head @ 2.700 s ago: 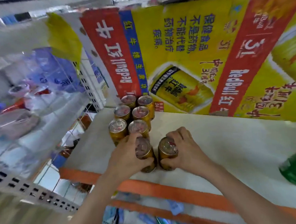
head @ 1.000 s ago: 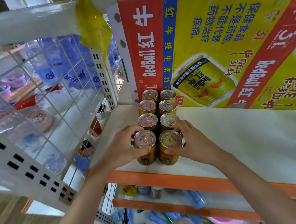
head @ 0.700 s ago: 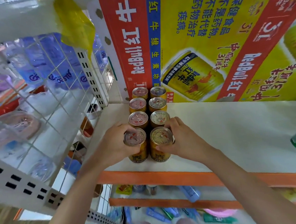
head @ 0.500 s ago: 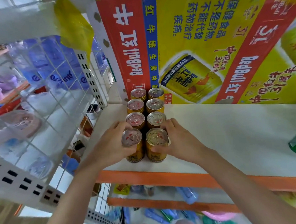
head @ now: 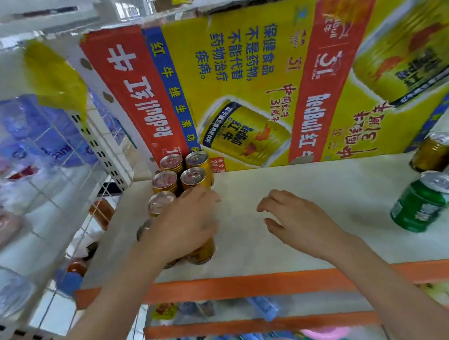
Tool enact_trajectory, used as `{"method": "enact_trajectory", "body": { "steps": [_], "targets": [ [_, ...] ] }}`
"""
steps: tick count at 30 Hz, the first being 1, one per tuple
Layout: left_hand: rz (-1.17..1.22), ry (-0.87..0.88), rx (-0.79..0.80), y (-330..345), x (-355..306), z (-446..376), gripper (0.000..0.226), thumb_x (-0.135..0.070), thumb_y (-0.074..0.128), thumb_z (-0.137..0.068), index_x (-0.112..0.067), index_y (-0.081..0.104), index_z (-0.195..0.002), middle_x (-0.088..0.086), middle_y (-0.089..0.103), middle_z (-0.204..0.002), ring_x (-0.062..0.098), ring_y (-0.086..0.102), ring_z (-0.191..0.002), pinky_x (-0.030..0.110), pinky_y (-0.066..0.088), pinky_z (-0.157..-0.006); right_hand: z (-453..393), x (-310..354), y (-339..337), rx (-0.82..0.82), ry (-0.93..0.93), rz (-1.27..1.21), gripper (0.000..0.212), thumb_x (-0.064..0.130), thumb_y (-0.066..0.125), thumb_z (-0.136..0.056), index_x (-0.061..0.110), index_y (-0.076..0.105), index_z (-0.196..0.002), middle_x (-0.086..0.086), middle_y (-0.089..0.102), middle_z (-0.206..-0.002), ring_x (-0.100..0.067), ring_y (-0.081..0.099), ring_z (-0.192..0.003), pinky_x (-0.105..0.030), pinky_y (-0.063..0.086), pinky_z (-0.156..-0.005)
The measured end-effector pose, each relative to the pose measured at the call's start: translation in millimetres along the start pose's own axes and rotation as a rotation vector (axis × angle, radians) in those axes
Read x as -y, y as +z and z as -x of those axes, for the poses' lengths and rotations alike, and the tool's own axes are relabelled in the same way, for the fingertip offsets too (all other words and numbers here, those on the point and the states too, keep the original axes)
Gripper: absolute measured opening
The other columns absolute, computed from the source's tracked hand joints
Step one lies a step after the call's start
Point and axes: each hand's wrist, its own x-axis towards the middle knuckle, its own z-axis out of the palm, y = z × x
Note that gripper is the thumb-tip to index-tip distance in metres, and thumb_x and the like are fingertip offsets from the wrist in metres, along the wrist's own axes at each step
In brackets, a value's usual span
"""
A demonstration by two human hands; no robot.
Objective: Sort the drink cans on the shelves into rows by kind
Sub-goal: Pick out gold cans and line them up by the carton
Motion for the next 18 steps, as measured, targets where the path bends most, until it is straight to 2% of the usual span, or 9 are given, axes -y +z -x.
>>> {"method": "enact_trajectory", "body": {
  "steps": [3,5,6,8,10,12,14,16,18],
  "targets": [
    [-0.063,0.049,0.031,5.3,-28.5,-30.8,0.04,-0.036,0.047,-0.093,-0.027,0.04,-0.132,-0.008,0.042,-0.128,0.013,0.044,-0.119,0.031,0.041,-0.093,25.3,-33.8,-8.1,-0.036,0.092,0.025,0.034,0.024,0.037,-0.098,0.023,0.045,-0.13,0.005,0.044,-0.129,-0.012,0.04,-0.124,-0.028,0.041,-0.089],
    [-0.111,0.097,0.042,8.5,-51.1,-52.5,0.04,-0.035,0.045,-0.094,-0.025,0.04,-0.133,-0.007,0.043,-0.129,0.014,0.043,-0.121,0.03,0.04,-0.093,45.0,-60.3,-12.2,-0.067,0.17,0.029,0.034,0.023,0.036,-0.096,0.02,0.049,-0.128,0.002,0.047,-0.125,-0.015,0.044,-0.121,-0.029,0.043,-0.087],
    [-0.123,0.129,0.043,10.9,-63.6,-63.3,0.04,-0.035,0.044,-0.094,-0.025,0.04,-0.133,-0.006,0.044,-0.13,0.015,0.043,-0.122,0.03,0.038,-0.094,55.3,-72.2,-16.0,-0.092,0.198,0.031,0.035,0.022,0.035,-0.094,0.017,0.054,-0.123,-0.001,0.052,-0.119,-0.018,0.051,-0.115,-0.03,0.047,-0.083],
    [-0.124,0.194,0.04,16.3,-90.7,-83.8,0.04,-0.036,0.045,-0.094,-0.024,0.041,-0.132,-0.005,0.045,-0.13,0.016,0.044,-0.122,0.03,0.037,-0.096,77.1,-100.0,-22.1,-0.136,0.222,0.028,0.038,0.023,0.034,-0.084,0.012,0.065,-0.103,-0.004,0.061,-0.098,-0.023,0.064,-0.091,-0.032,0.056,-0.067],
    [-0.099,0.251,0.054,20.8,-118.5,-103.6,0.039,-0.036,0.045,-0.095,-0.024,0.042,-0.132,-0.005,0.046,-0.13,0.015,0.044,-0.123,0.028,0.036,-0.096,102.0,-124.5,-31.3,-0.177,0.297,0.011,0.033,0.023,0.039,-0.08,0.013,0.068,-0.092,-0.003,0.063,-0.085,-0.021,0.066,-0.075,-0.025,0.052,-0.053],
    [-0.073,0.319,0.062,25.1,-146.3,-124.9,0.039,-0.036,0.046,-0.095,-0.023,0.044,-0.131,-0.004,0.047,-0.131,0.015,0.043,-0.124,0.028,0.036,-0.097,126.9,-143.4,-41.8,-0.22,0.361,0.031,0.021,0.02,0.053,-0.077,0.015,0.069,-0.092,-0.001,0.064,-0.087,-0.018,0.066,-0.071,-0.022,0.046,-0.046],
    [-0.071,0.387,0.049,28.5,-174.2,-146.0,0.039,-0.036,0.048,-0.094,-0.023,0.045,-0.13,-0.004,0.046,-0.133,0.014,0.042,-0.125,0.027,0.035,-0.098,150.5,-162.4,-50.0,-0.211,0.432,0.065,0.025,0.018,0.064,-0.08,0.016,0.066,-0.105,-0.003,0.063,-0.102,-0.019,0.065,-0.085,-0.024,0.048,-0.053],
    [-0.06,0.429,0.056,30.7,-201.3,-166.8,0.038,-0.036,0.047,-0.094,-0.025,0.045,-0.13,-0.006,0.046,-0.132,0.014,0.044,-0.123,0.029,0.038,-0.097,172.9,-185.0,-54.1,-0.221,0.498,0.071,0.035,0.022,0.051,-0.092,0.019,0.053,-0.126,-0.002,0.054,-0.122,-0.02,0.056,-0.107,-0.031,0.05,-0.072],
    [-0.011,0.474,0.094,31.4,-227.5,-186.5,0.037,-0.034,0.048,-0.094,-0.026,0.046,-0.13,-0.007,0.047,-0.129,0.014,0.046,-0.118,0.032,0.041,-0.094,190.9,-204.4,-59.5,-0.2,0.565,0.046,0.039,0.026,0.041,-0.096,0.022,0.042,-0.135,0.002,0.047,-0.129,-0.018,0.048,-0.115,-0.031,0.049,-0.08]
  ]
}}
